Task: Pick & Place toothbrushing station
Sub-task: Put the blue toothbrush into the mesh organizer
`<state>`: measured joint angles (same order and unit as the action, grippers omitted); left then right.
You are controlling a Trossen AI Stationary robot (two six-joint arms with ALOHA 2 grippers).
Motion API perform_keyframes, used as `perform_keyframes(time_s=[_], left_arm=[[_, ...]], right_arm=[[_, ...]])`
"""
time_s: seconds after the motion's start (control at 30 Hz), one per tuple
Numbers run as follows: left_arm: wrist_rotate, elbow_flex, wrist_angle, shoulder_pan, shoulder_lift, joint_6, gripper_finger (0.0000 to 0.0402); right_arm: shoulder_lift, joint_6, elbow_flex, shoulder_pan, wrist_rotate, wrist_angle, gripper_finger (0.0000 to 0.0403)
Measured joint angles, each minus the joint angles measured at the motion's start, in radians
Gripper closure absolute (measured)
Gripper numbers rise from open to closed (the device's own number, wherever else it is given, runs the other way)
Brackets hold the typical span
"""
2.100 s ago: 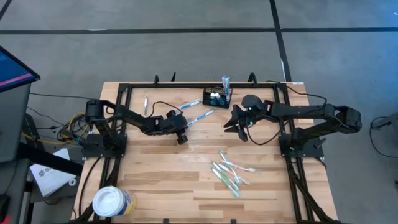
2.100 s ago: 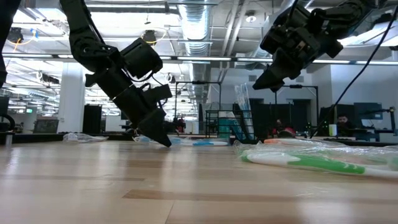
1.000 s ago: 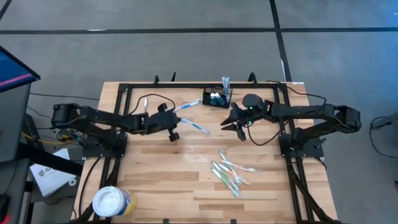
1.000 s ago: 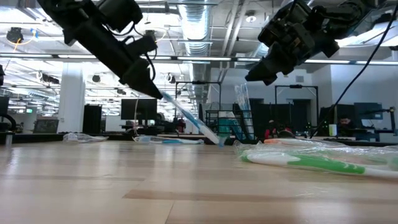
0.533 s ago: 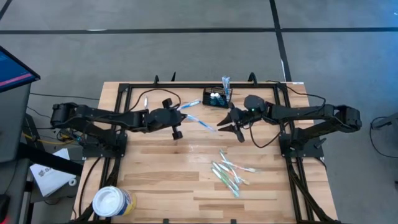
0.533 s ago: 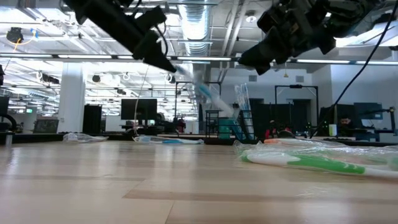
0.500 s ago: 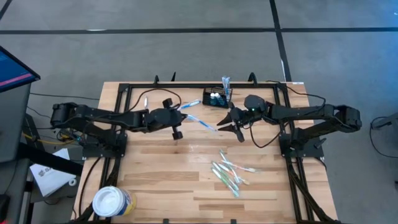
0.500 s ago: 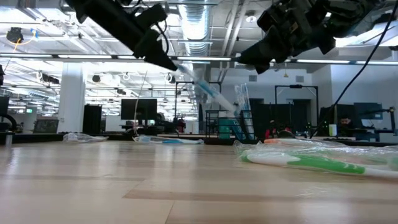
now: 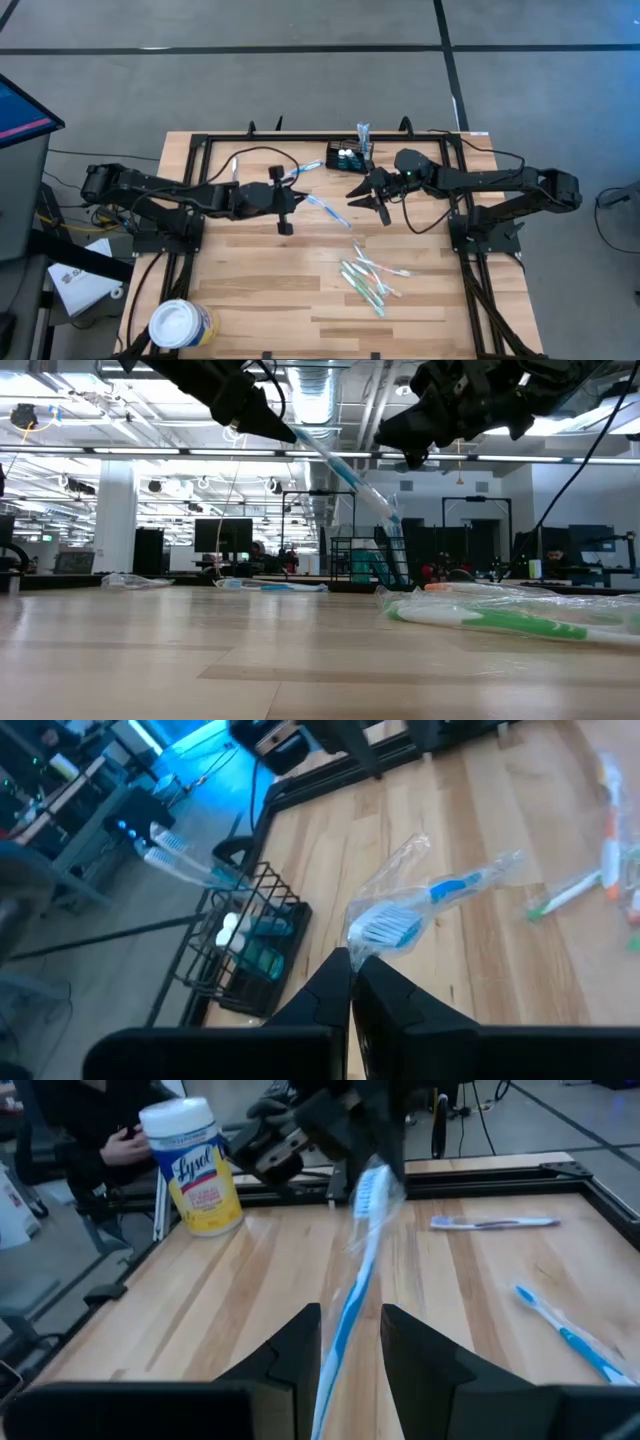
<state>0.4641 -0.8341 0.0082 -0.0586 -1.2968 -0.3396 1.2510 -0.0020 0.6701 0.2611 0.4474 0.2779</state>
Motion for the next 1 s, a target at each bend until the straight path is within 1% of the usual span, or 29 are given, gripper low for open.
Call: perform_keyframes(time_s=[0.13,0.33,0.5,0.67,0.83,0.93,1.0], left_arm=[[0.0,0.0,0.027,-0.025,0.0,-0.048,0.0401],[0.0,0.0,0.067,-0.059,0.0,-0.105,0.0401],[0.0,0.0,0.074,-0.085,0.0,-0.133,0.0401],[0.0,0.0,0.09,-0.114,0.0,-0.135,0.0401],[0.001,-0.002,0.097,-0.127,-0.008,-0.135,0.0401],[0.012,-0.002,0.098,-0.127,-0.018,-0.135,0.0401],[0.015,-0.002,0.087,-0.127,-0.028,-0.135,0.0401]], right_arm=[[0.0,0.004,0.002,0.0,0.025,0.0,0.0305],[0.0,0.021,0.002,-0.017,0.028,0.002,0.0305],[0.0,0.02,0.002,-0.038,0.11,0.035,0.0305],[0.003,0.019,0.004,-0.053,0.118,0.048,0.0305],[0.079,0.015,0.052,-0.057,0.173,0.034,0.0301],[0.143,-0.013,0.099,-0.066,0.202,0.01,0.0288],[0.18,-0.035,0.133,-0.066,0.239,0.0,0.0275]])
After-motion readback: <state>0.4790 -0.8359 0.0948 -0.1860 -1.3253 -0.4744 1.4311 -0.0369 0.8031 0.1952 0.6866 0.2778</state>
